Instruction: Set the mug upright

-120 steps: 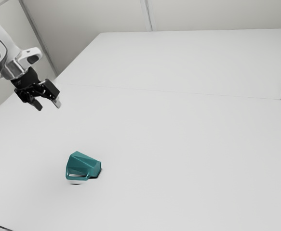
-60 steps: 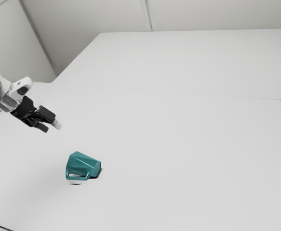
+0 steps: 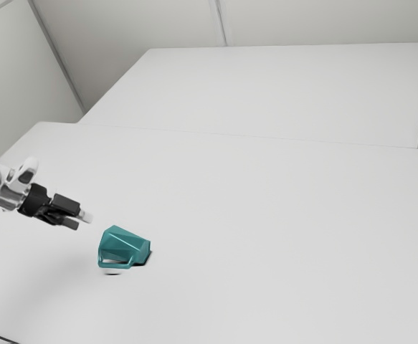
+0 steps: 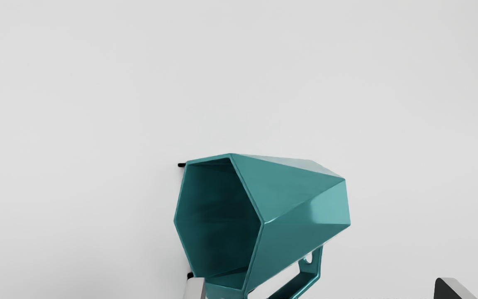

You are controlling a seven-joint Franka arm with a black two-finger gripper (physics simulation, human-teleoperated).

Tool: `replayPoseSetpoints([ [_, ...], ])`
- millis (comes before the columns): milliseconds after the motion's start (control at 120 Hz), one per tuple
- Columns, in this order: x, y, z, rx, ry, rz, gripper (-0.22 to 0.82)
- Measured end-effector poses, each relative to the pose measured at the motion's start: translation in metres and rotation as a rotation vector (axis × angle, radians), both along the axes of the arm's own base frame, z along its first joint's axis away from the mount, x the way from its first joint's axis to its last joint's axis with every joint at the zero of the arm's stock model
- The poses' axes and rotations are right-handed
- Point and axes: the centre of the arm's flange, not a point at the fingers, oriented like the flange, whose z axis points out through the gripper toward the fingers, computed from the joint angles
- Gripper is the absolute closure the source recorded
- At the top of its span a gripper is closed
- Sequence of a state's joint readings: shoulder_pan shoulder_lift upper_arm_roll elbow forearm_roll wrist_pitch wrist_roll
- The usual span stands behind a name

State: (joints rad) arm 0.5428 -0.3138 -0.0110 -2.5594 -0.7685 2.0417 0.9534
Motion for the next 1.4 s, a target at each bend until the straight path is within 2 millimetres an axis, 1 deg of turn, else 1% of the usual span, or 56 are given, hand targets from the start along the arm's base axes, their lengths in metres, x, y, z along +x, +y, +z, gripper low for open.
replayPoseSetpoints([
  [100, -0.002, 0.002, -0.011, -0.016, -0.012, -0.010, 0.00],
  [317, -0.001, 0.006, -0.034, -0.051, -0.039, -0.025, 0.00],
  [658, -0.007, -0.001, -0.065, -0.152, -0.120, -0.004, 0.00],
  [783, -0.006, -0.002, -0.071, -0.173, -0.139, 0.002, 0.00],
  [1042, -0.007, -0.005, -0.085, -0.216, -0.115, 0.012, 0.00],
  [1208, -0.006, -0.006, -0.089, -0.223, -0.109, 0.012, 0.00],
  [1400, -0.004, -0.008, -0.089, -0.225, -0.111, 0.012, 0.00],
])
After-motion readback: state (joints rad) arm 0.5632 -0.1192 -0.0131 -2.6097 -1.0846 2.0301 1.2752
